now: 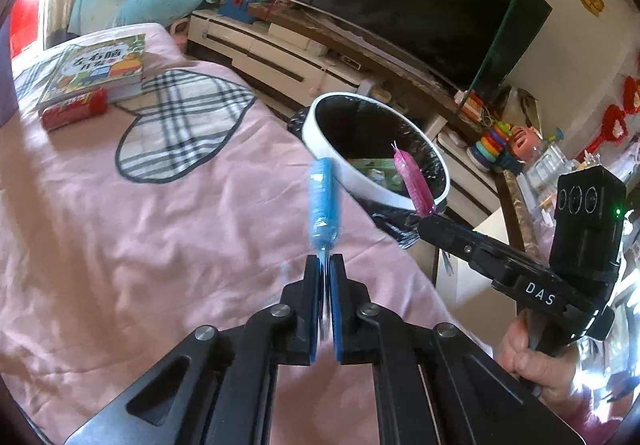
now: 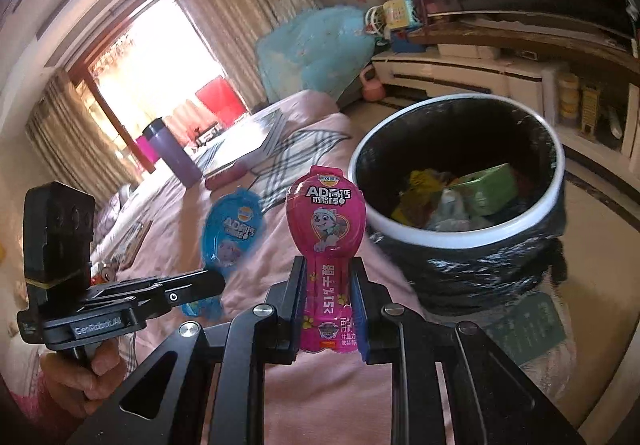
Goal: Collect trash
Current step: 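Carry blue and pink candy packs over the bin and open both tools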
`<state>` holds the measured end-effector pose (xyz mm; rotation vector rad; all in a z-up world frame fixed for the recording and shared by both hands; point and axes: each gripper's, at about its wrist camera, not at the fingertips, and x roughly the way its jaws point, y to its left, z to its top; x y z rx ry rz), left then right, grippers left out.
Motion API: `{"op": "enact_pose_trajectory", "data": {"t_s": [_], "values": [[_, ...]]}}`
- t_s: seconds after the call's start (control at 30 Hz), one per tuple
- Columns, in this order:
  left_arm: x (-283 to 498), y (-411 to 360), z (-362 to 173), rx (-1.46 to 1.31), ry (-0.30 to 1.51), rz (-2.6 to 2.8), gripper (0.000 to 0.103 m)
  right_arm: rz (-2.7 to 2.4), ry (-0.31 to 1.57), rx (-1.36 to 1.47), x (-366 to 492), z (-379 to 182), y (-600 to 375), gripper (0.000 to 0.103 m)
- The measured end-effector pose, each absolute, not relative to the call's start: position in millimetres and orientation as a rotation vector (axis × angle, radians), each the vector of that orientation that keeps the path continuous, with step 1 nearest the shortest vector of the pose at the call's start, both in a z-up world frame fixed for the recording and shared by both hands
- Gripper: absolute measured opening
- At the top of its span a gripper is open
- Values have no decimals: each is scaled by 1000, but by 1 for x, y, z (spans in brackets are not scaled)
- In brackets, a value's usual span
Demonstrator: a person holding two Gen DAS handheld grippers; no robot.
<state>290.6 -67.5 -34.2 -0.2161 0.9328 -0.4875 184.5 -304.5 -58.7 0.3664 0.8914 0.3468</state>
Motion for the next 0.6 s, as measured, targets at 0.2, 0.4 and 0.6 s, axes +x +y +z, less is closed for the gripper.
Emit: {"op": "enact_pose_trajectory", "data": {"t_s": [0.2, 0.4, 0.6], "values": [[292, -85, -28, -168, 908, -486, 3, 327, 868, 383, 184, -55, -317, 20], [294, -94, -23, -149, 903, -484, 3, 313, 853, 400, 185, -55, -328, 20], [298, -107, -17, -122, 888, -494, 3, 291, 841, 415, 188, -54, -341, 20]]}}
